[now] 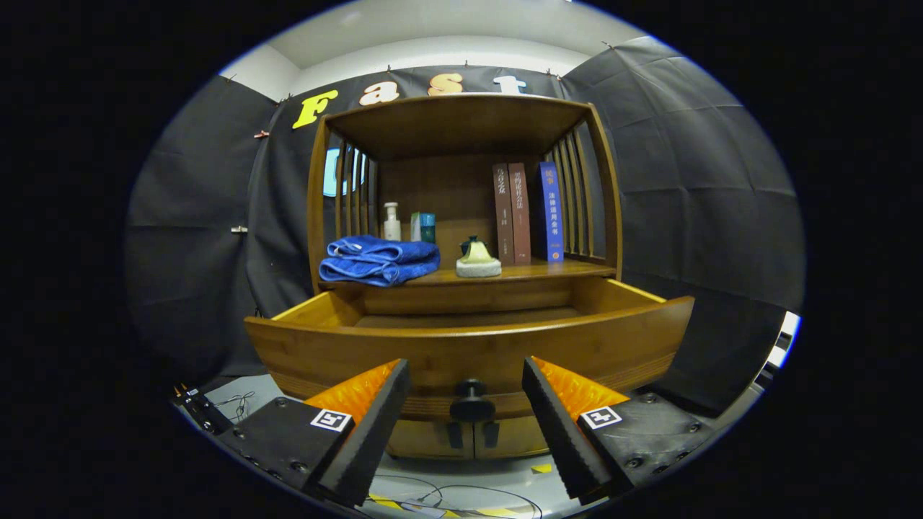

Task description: Pull open the drawer, take out the items inside it, and place them on the countertop above the cabinet.

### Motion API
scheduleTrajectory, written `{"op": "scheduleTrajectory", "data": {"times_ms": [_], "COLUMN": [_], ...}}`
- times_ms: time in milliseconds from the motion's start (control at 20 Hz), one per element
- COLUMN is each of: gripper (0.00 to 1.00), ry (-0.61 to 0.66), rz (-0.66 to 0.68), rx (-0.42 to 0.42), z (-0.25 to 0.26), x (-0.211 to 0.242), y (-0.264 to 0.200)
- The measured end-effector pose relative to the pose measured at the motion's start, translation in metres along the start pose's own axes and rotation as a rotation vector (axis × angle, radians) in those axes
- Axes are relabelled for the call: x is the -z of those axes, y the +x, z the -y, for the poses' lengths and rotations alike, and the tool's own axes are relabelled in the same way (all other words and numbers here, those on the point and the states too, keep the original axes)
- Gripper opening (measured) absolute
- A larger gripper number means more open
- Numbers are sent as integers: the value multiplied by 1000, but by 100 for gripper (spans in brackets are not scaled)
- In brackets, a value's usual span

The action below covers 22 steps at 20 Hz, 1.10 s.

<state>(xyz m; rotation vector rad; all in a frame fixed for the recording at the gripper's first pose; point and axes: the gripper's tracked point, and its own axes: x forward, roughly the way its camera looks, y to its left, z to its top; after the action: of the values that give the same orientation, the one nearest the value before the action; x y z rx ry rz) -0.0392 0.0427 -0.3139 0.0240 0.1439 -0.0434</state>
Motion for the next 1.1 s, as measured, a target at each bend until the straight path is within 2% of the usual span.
{"op": "scheduleTrajectory", "data": {"times_ms": [400, 800, 1100], "gripper": [100, 100, 100], "ry": [-35, -9, -6], "rz": [-85, -33, -52], "rx": [12, 8, 2], "z": [4, 3, 3], "x": [34, 29, 20], "y": [43, 43, 74]}}
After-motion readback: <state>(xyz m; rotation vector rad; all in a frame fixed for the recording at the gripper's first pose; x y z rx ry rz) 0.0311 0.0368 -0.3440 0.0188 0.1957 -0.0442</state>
